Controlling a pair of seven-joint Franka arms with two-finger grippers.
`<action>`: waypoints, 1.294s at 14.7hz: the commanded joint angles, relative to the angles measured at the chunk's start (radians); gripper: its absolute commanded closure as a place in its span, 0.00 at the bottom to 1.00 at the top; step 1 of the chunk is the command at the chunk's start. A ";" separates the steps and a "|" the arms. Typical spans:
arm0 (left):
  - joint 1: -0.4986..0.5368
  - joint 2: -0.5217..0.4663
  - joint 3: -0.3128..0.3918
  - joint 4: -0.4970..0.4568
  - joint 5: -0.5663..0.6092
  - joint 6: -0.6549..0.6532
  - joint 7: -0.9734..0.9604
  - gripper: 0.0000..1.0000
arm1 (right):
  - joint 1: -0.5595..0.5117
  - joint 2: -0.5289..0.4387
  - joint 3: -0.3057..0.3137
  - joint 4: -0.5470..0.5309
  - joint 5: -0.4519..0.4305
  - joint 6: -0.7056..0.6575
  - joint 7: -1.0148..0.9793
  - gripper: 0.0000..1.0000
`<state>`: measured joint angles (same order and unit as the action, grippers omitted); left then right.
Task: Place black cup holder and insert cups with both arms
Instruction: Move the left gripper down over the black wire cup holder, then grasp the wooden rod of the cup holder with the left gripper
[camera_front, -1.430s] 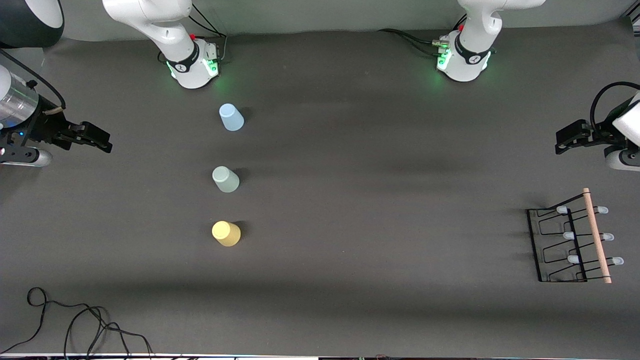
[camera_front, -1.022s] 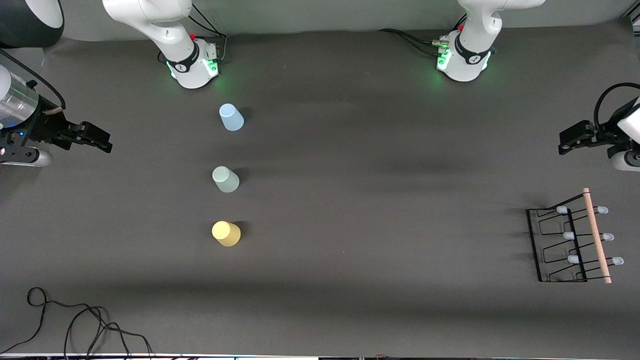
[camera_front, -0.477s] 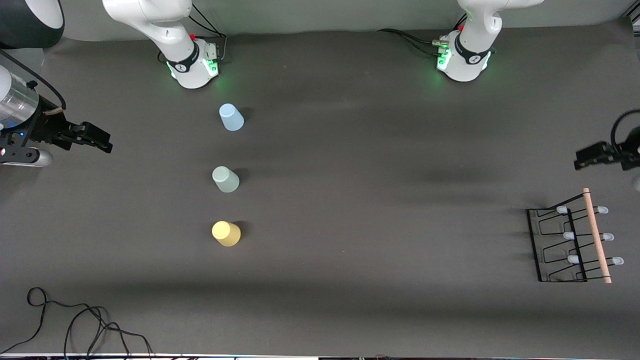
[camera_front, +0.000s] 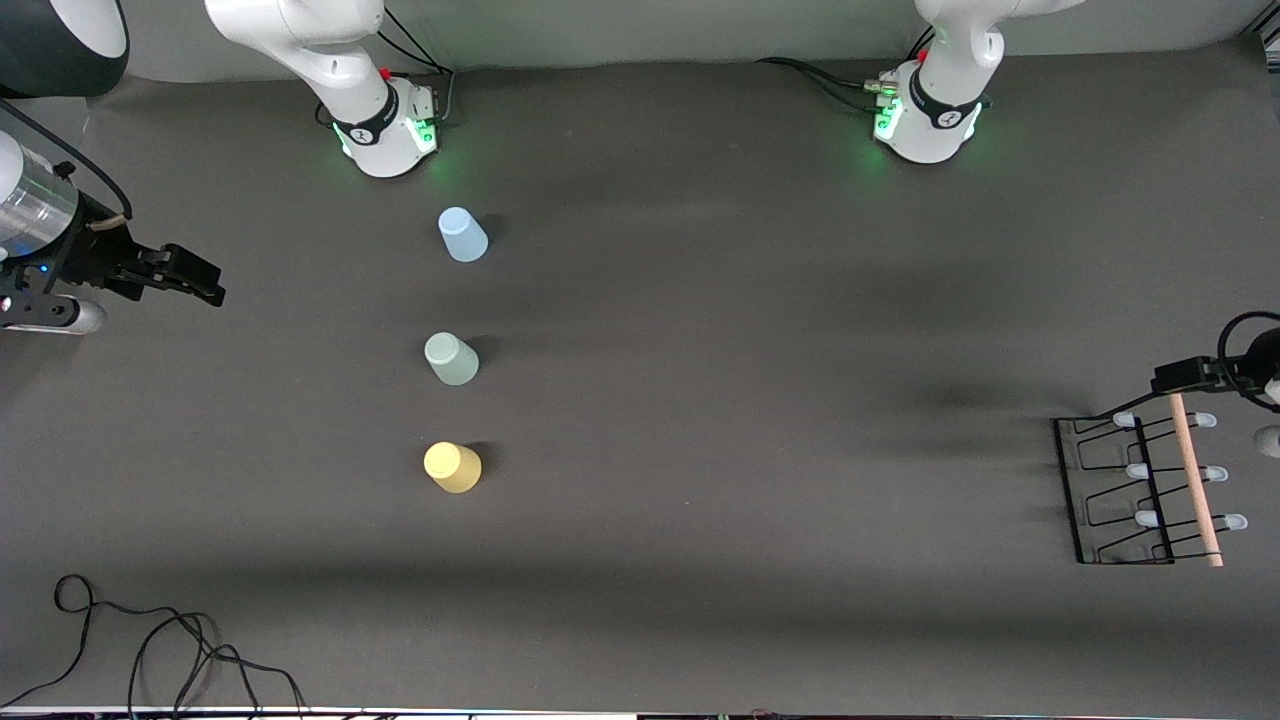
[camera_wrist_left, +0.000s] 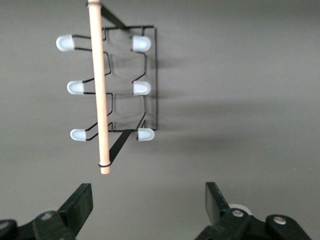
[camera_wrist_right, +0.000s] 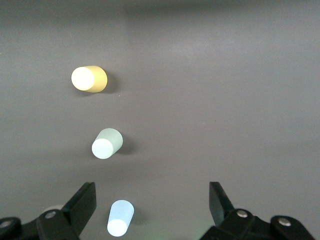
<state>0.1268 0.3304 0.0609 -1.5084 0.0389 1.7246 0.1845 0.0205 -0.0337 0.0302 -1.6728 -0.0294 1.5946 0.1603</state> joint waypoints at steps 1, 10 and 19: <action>0.037 0.091 -0.006 0.043 -0.002 0.033 0.030 0.00 | -0.008 0.012 0.008 0.025 0.003 -0.013 -0.013 0.00; 0.083 0.216 -0.006 0.036 -0.010 0.291 0.110 0.53 | -0.008 0.012 0.008 0.025 0.003 -0.013 -0.019 0.00; 0.080 0.256 -0.007 0.046 0.002 0.340 0.138 1.00 | -0.010 0.012 0.007 0.025 0.003 -0.013 -0.021 0.00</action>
<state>0.2144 0.5810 0.0537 -1.4877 0.0384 2.0632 0.3027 0.0205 -0.0335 0.0310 -1.6728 -0.0294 1.5945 0.1603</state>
